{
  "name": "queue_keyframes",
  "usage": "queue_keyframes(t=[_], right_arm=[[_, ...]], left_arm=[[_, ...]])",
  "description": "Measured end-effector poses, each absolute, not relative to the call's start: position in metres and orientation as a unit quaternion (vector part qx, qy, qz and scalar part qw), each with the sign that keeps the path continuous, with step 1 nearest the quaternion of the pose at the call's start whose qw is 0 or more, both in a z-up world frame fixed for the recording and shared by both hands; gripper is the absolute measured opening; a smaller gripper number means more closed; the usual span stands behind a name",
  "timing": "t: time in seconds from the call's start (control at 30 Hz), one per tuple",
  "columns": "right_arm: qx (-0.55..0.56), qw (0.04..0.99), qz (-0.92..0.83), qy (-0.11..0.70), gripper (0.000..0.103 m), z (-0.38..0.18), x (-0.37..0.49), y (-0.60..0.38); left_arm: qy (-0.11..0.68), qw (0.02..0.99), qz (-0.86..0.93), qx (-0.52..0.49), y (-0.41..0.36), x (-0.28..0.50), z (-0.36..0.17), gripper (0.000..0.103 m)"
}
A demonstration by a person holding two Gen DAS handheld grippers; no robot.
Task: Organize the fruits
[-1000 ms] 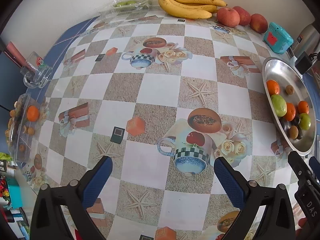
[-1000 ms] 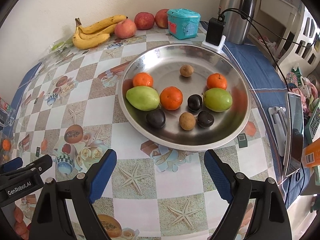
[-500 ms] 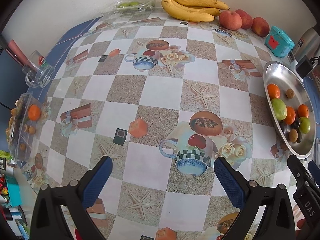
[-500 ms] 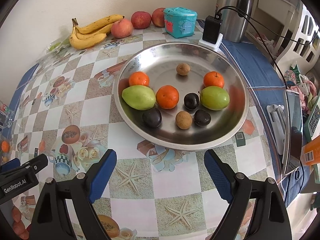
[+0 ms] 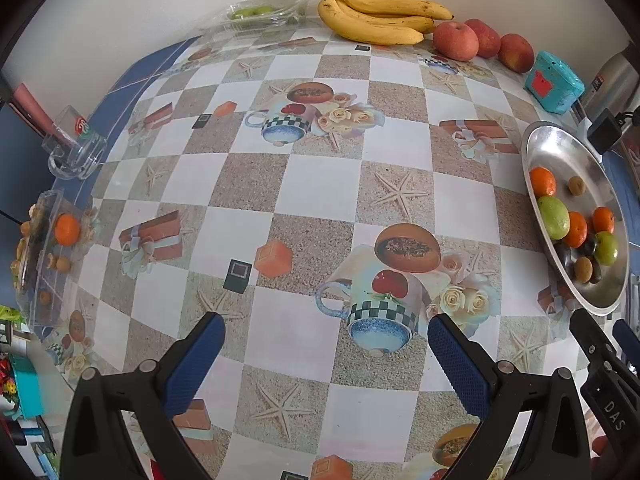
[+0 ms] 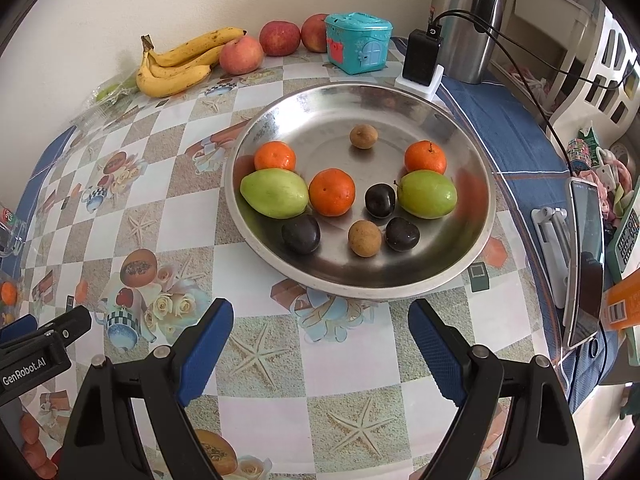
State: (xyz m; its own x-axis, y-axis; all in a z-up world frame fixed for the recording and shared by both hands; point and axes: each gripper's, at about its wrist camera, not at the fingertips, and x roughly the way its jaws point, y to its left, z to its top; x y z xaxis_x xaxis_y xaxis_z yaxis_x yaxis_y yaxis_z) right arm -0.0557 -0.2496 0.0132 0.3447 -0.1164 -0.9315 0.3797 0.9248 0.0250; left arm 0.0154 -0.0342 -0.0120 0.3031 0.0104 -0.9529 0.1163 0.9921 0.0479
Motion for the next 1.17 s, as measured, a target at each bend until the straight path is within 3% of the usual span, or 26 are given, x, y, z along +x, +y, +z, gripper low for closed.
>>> queue_keyframes(t=[1.17], right_arm=[[0.115, 0.807, -0.153, 0.558, 0.09, 0.01, -0.0548, -0.2487]], left_arm=[[0.58, 0.812, -0.012, 0.06, -0.0306, 0.0146, -0.009, 0.103]])
